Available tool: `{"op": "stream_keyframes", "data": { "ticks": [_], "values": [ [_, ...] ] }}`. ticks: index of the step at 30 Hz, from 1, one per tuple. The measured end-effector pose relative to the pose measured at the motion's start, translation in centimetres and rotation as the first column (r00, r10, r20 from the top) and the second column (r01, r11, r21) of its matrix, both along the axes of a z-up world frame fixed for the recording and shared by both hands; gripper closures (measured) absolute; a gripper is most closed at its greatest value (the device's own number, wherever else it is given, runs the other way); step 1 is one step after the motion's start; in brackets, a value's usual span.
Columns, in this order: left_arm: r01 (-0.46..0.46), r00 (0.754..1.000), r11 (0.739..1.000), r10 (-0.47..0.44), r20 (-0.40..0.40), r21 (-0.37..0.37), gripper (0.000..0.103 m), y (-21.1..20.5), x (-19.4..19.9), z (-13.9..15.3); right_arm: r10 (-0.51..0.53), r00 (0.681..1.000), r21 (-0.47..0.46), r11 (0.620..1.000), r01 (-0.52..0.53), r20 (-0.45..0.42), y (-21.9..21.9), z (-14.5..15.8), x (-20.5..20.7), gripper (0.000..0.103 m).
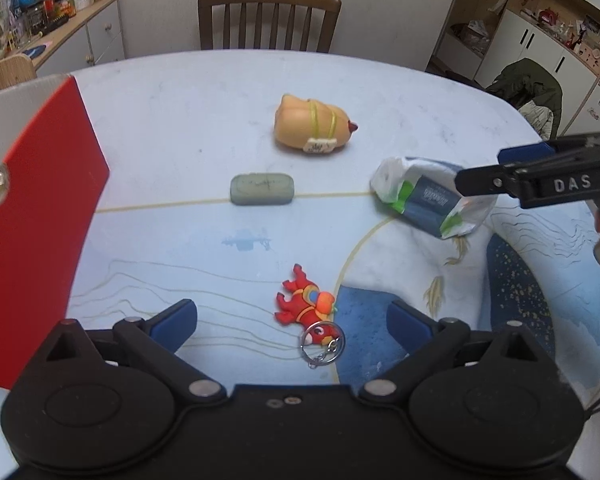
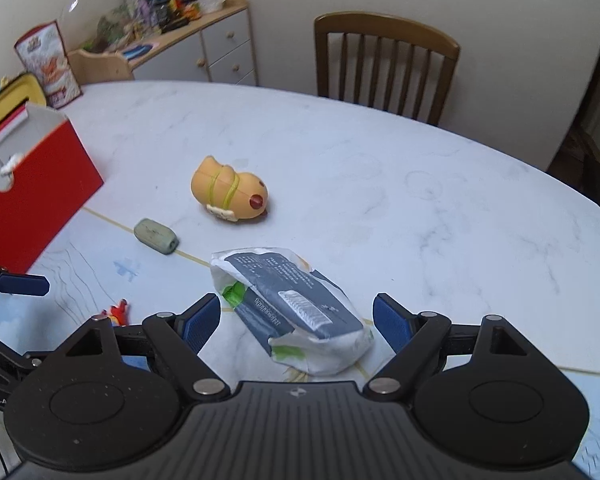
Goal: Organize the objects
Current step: 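Grasp the white-blue bag with the right gripper while the left grasps the red keychain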
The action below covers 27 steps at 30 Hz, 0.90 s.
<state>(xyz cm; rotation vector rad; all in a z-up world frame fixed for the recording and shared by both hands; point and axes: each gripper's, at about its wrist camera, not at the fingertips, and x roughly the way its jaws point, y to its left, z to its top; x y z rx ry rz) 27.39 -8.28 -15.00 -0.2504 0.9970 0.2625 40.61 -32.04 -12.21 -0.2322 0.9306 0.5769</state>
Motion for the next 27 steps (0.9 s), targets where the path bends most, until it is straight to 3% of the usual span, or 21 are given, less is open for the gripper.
{"op": "stream_keyframes", "data": {
  "ticks": [13, 23, 27],
  "values": [
    [-0.006, 0.999, 1.0, 0.006, -0.033, 0.003, 0.014, 0.1, 1.4, -2.0, 0.063, 0.997, -0.077, 0.995, -0.066, -0.034, 1.7, -3.9, 2.6, 0.019],
    [0.012, 0.999, 1.0, -0.011, -0.044, 0.017, 0.033, -0.7, 1.9, -2.5, 0.055, 0.998, -0.061, 0.997, -0.057, -0.032, 1.8, -4.6, 2.7, 0.02],
    [0.028, 0.999, 1.0, -0.028, -0.036, 0.014, 0.05, -1.1, 2.0, -2.3, 0.053, 0.998, -0.058, 0.997, -0.055, -0.029, 2.0, -4.6, 2.2, 0.031]
  ]
}}
